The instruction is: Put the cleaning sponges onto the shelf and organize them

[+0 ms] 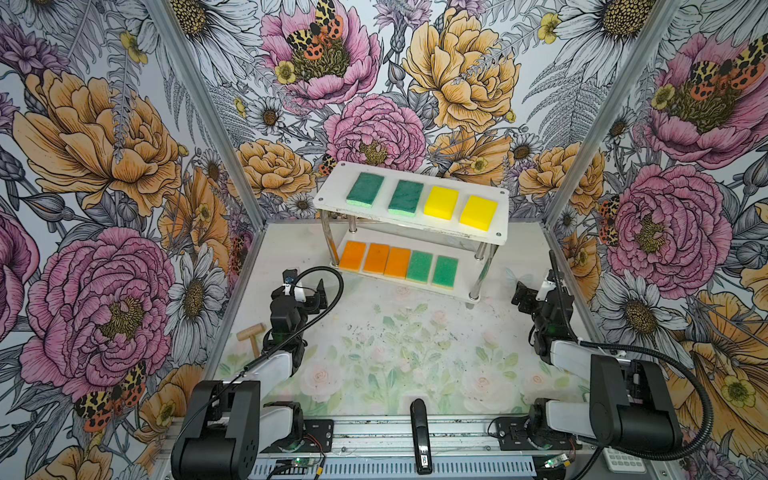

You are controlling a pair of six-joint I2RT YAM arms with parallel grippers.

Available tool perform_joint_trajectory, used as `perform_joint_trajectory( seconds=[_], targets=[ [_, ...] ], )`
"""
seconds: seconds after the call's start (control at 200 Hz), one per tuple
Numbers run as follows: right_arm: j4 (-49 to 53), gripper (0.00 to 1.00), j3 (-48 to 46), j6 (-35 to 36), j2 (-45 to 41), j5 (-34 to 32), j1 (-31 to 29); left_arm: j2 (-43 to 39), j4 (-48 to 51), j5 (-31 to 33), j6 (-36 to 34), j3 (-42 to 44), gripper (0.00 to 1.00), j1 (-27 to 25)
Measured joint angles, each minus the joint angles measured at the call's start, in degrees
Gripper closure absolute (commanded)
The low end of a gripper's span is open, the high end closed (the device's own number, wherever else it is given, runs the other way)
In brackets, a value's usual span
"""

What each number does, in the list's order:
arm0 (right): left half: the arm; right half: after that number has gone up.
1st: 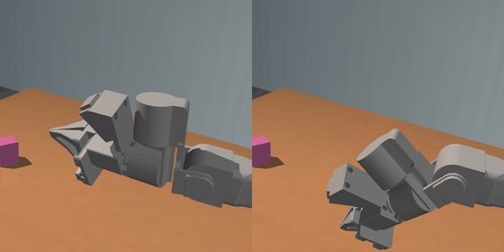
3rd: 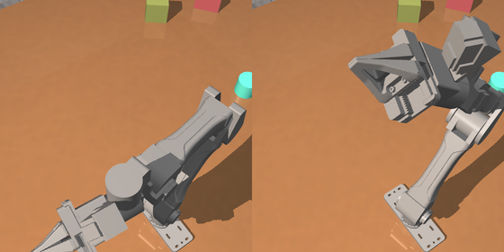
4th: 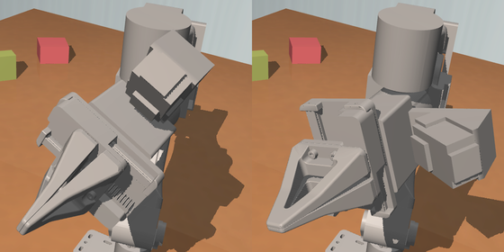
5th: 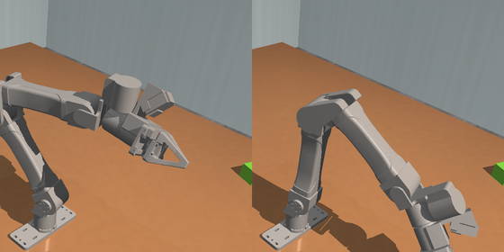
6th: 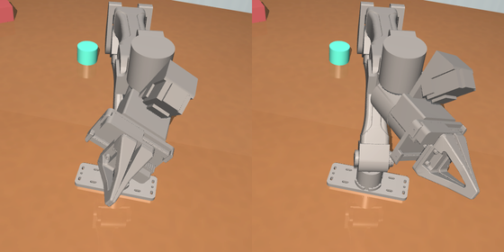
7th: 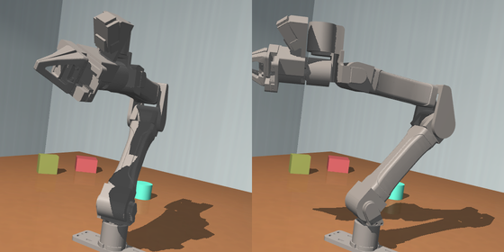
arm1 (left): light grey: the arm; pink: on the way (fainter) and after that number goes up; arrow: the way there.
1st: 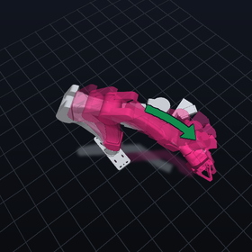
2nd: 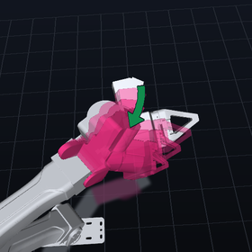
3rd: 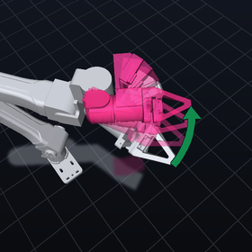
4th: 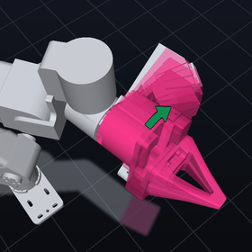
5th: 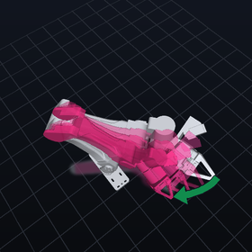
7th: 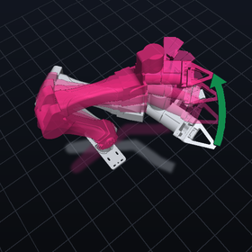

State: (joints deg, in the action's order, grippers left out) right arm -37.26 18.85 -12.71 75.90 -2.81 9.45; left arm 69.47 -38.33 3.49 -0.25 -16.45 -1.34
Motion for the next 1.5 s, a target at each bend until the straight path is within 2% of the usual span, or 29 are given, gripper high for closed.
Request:
perform_joint_trajectory(
  seconds=[0.12, 0.37, 0.53, 0.635, 0.741, 1.126, 1.496],
  targets=[
    [-5.42, 0.12, 0.04, -0.68, 3.17, -0.57, 0.00, 2.47, -2.69, -0.48, -0.20, -0.02, 0.01, 0.42],
    [-6.88, 0.12, 0.11, -0.74, 4.55, -0.63, -0.83, 6.67, -6.95, -1.53, -0.20, -0.09, 0.01, 1.07],
    [-9.14, 0.13, 0.11, 1.73, 5.42, -1.84, -4.17, 7.85, -8.59, -1.70, -0.33, -0.46, 0.01, 1.11],
    [-14.34, 0.13, 0.04, 4.28, 10.29, -3.67, -7.72, 9.38, -10.56, -1.70, -0.37, -0.48, 0.01, 1.16],
    [-14.56, 0.12, 0.02, 5.84, 11.63, -4.92, -9.46, 10.78, -12.17, -1.70, -0.39, -0.48, 0.01, 1.16],
    [-14.80, 0.09, 0.81, 6.82, 11.63, -7.96, -9.44, 19.10, -19.85, -1.90, -1.09, -0.48, 0.01, 1.18],
    [-13.14, 0.01, 1.79, 6.82, 11.63, -8.17, -9.44, 19.45, -16.79, -3.80, -1.25, -4.59, 0.01, 2.78]
  ],
)
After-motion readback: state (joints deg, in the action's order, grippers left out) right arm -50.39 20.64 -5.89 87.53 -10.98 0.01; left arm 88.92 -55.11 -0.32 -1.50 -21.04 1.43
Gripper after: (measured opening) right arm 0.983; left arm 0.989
